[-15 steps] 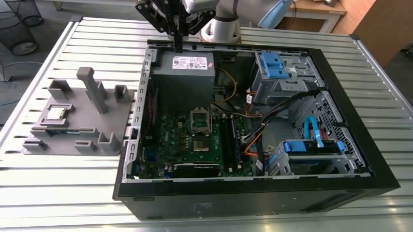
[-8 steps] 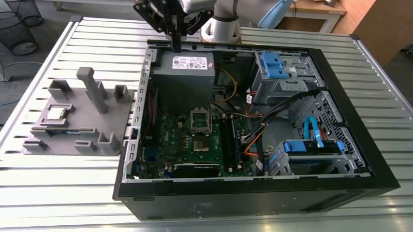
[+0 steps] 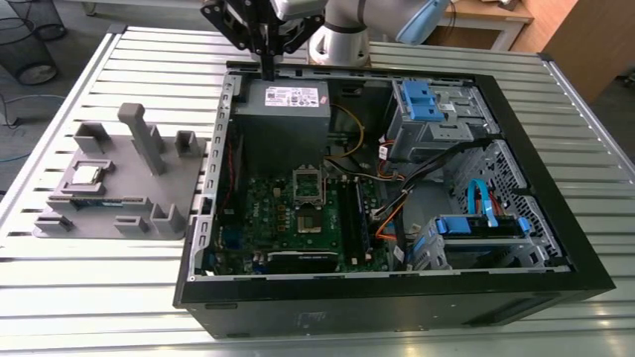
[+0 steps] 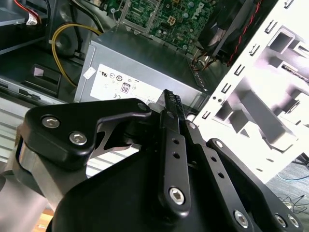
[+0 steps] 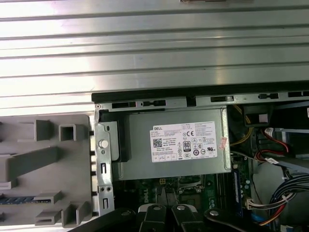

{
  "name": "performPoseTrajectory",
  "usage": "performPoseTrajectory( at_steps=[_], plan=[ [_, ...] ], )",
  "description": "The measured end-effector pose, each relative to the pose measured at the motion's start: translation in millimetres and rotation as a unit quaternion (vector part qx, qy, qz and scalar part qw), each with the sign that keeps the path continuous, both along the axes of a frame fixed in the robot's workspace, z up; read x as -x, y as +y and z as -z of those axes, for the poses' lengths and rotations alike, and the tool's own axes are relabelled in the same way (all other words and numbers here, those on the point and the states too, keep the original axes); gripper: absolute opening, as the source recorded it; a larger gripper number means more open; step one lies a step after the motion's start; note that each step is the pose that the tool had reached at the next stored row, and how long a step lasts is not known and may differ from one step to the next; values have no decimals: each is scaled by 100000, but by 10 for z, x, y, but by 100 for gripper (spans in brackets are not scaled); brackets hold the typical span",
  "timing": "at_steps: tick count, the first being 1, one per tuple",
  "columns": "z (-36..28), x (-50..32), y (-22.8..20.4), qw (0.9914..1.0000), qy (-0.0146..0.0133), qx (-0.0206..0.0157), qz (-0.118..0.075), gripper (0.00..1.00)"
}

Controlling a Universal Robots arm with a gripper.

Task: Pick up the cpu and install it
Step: 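Reach for the cpu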

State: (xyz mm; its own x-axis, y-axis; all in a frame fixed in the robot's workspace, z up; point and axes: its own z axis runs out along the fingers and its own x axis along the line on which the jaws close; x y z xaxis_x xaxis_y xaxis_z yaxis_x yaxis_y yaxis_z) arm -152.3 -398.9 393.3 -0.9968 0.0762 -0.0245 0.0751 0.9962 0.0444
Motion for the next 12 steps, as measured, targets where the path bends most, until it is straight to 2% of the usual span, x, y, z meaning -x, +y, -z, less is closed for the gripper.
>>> performPoseTrajectory(
  at_steps=[12],
  plan=[
    [0, 57, 0, 100000, -1, 3, -1, 11]
  ],
)
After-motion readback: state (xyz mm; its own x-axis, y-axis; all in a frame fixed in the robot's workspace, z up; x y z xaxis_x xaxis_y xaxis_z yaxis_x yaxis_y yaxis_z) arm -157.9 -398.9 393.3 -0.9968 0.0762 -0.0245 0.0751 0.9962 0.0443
